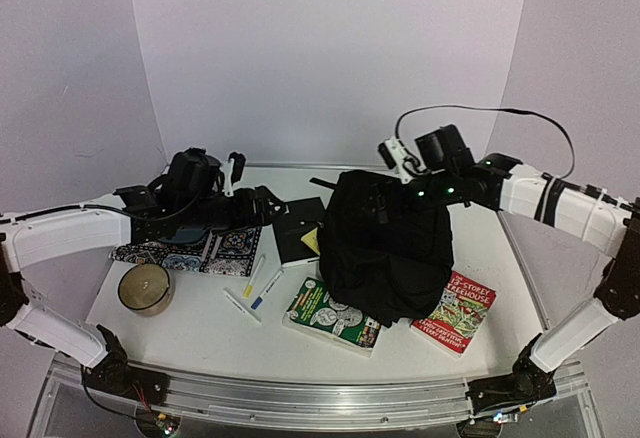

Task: Pack the student bag
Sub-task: Pick up the book from the student bag.

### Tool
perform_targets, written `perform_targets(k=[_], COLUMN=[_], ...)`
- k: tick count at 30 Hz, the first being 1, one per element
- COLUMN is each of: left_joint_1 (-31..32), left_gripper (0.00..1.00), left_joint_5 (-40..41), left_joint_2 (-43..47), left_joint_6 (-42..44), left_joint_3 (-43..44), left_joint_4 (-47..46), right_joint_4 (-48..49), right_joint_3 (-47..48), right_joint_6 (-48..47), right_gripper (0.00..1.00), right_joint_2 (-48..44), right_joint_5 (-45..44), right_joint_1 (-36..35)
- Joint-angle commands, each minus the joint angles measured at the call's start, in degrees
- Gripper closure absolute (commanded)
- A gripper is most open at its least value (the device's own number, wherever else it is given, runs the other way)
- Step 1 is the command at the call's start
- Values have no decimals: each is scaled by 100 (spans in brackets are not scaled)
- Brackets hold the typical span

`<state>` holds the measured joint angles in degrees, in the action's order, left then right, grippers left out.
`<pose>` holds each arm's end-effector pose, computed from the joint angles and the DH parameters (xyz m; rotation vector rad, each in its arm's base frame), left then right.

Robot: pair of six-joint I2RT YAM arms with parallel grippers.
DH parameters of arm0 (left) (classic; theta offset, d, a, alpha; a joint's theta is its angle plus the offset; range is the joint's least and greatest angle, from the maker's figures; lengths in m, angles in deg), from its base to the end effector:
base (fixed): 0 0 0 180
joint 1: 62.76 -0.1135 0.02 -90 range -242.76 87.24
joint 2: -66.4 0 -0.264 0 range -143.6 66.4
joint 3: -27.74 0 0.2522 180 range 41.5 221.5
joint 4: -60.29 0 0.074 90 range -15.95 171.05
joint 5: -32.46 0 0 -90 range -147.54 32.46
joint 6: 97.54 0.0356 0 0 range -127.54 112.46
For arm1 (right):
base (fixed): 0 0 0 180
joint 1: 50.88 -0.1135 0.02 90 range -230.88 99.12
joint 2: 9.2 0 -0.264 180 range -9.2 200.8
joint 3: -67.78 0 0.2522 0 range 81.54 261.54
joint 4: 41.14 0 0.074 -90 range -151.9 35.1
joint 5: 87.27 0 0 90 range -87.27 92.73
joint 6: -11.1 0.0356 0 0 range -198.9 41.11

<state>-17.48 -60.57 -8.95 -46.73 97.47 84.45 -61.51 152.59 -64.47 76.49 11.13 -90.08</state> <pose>0.2093 -0.2140 0.2898 0.1529 2.2286 -0.9144 0.2711 0.2278 0.3333 -0.5304 1.9439 0.7529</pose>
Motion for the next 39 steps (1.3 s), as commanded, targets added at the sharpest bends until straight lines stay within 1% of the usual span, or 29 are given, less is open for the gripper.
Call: perform_targets(k=[1,4,8,11,13,16,20,25,30,35,37,39], left_joint_1=[166,227,262,292,297,313,316,315,316,313,315,307], left_gripper=[1,1,1,1,1,1,1,1,1,1,1,1], left_joint_5=[245,249,220,153,93,-50,-109,-57,51,98,135,196], left_joint_2=[-478,-919,-1426,-1790,-2011,-2382,-2707,-2877,-2999,-3150,-3153,-3153], left_joint_6=[79,151,197,241,250,275,324,420,483,589,667,728], left_joint_3=[705,982,1345,1589,1745,1938,2129,2132,1951,1825,1782,1725], left_joint_4=[-268,-275,-281,-283,-295,-310,-310,-310,-311,-310,-310,-310], right_joint_4=[590,1135,1865,2470,2639,2978,3313,3737,3940,4140,4217,4268], right_joint_3=[-964,-1658,-2448,-2969,-3088,-3141,-3034,-2801,-2600,-2508,-2487,-2447], right_joint_6=[380,705,1160,1525,1576,1630,1661,1704,1688,1681,1678,1676], right_gripper=[2,2,2,2,2,2,2,7,17,36,42,52], right_joint_2=[-526,-822,-864,-818,-715,-397,196,858,1289,1623,1714,1782], right_joint_5=[862,1150,1703,2009,2039,2193,2190,2411,2727,3068,3199,3334], right_joint_1=[1049,1797,2710,3263,3537,3723,3767,3777,3774,3771,3763,3757])
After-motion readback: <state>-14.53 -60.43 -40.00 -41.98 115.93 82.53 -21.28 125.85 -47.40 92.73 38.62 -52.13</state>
